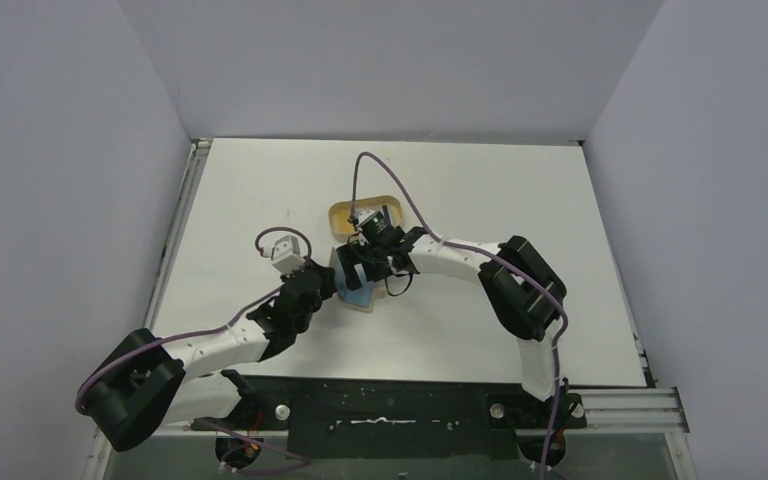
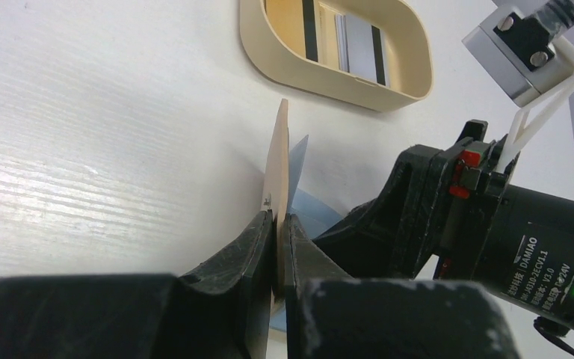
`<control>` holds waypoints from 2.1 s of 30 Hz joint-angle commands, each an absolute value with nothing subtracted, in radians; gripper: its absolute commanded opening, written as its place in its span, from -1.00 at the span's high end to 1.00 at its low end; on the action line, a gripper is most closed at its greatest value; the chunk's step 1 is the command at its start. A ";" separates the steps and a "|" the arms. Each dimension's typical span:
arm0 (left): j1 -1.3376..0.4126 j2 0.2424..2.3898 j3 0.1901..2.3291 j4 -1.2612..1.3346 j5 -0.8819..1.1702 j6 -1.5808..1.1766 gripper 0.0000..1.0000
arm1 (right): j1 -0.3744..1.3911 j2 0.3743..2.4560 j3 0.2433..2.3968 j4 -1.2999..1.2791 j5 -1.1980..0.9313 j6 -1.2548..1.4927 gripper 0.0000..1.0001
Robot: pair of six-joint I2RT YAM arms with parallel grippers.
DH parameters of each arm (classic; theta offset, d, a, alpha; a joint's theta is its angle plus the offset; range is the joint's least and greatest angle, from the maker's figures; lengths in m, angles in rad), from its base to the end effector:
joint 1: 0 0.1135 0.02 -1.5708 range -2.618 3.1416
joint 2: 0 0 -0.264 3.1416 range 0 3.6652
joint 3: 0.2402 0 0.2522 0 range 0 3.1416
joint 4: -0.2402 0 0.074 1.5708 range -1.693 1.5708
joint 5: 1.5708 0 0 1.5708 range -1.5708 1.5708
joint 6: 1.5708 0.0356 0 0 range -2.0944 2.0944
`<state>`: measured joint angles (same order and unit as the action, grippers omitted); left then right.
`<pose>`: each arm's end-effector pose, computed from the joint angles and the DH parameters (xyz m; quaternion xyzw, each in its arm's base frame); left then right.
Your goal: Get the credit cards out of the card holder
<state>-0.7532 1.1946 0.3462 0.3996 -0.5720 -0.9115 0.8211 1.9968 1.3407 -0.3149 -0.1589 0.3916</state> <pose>0.1763 -0.1389 0.1698 -0.2138 0.7979 -0.2167 0.5202 0.2830 0.3123 0.1619 -0.2259 0.9255 0.2301 0.1988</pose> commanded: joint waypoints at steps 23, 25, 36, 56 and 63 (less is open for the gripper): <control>-0.697 1.164 0.166 0.680 -0.650 -1.312 1.00 | 0.625 1.714 0.874 0.368 -0.471 0.816 -0.93; -0.686 1.161 0.156 0.703 -0.637 -1.352 1.00 | 0.626 1.738 0.864 0.425 -0.471 0.855 -0.93; -0.573 1.248 0.093 0.940 -0.469 -1.555 1.00 | 0.629 1.879 0.804 0.741 -0.486 1.027 -0.92; -0.540 1.385 0.147 1.249 -0.362 -1.643 1.00 | 0.605 1.965 0.711 0.940 -0.490 1.126 -0.95; -0.533 1.237 0.160 1.079 -0.366 -1.618 1.00 | 0.593 1.960 0.687 0.949 -0.484 1.123 -0.98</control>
